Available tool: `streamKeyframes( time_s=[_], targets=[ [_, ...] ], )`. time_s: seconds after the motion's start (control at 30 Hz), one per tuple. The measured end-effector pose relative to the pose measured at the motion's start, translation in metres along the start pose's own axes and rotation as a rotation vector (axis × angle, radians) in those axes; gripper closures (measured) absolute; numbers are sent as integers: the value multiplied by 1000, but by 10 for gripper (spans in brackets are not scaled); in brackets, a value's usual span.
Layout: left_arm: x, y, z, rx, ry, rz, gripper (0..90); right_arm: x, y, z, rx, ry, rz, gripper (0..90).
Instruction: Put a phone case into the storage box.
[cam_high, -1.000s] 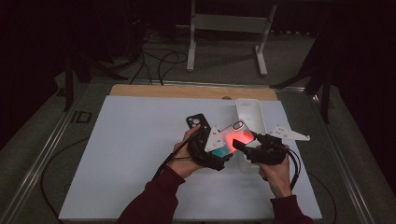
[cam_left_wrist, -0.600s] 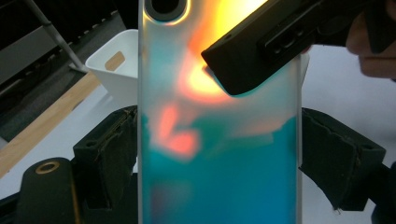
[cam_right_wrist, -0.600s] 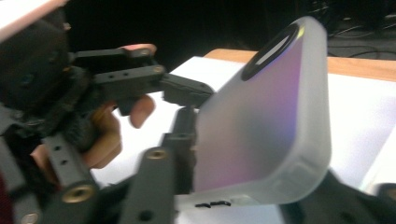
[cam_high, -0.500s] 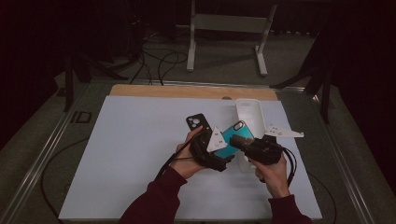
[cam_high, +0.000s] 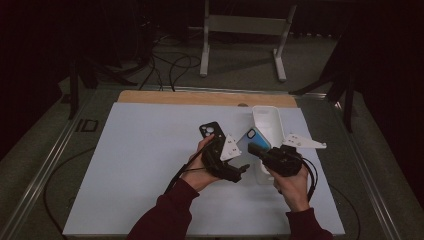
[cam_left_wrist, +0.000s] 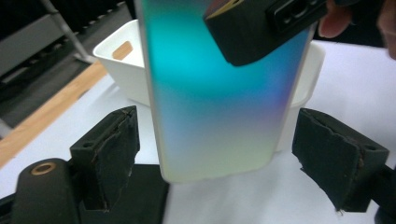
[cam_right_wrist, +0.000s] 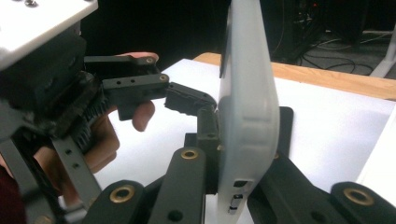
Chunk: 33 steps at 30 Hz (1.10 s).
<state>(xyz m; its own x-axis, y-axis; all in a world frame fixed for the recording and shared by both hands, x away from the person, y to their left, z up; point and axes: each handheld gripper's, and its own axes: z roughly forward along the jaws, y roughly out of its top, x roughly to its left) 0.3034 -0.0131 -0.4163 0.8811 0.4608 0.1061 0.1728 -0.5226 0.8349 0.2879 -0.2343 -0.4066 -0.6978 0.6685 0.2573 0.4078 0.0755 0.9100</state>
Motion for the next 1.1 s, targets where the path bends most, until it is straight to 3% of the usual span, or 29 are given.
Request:
streamKeyframes(
  time_s=[0.1,0.3,0.37,0.47,0.6,0.73,0.83,0.9,0.97,1.1],
  targets=[
    [5,-1,-2,-1,-54,-24,107,-1,1,-3,4,8,-18,870],
    [9,-5,-4,-3,-112,-41,103,5,1,-4,6,70,-41,869],
    [9,-6,-4,-1,-114,-44,102,6,1,-3,12,77,-53,869],
    [11,-8,-5,-11,-166,-61,107,10,2,-4,21,119,-94,868],
    [10,-7,-6,-19,-206,-56,118,11,3,-4,24,148,-101,868],
    [9,-7,-5,-25,-235,-57,154,12,4,-3,7,194,-101,868],
    [9,-7,-5,-25,-235,-57,155,12,4,-4,5,199,-99,868],
    [9,-7,-5,-30,-259,-61,170,13,6,-4,-4,216,-104,868],
    [8,-7,-6,-32,-253,-62,180,13,6,-3,-2,215,-106,868],
    [9,-9,-8,-38,-243,-51,292,11,7,-5,-9,207,-114,862]
  ],
)
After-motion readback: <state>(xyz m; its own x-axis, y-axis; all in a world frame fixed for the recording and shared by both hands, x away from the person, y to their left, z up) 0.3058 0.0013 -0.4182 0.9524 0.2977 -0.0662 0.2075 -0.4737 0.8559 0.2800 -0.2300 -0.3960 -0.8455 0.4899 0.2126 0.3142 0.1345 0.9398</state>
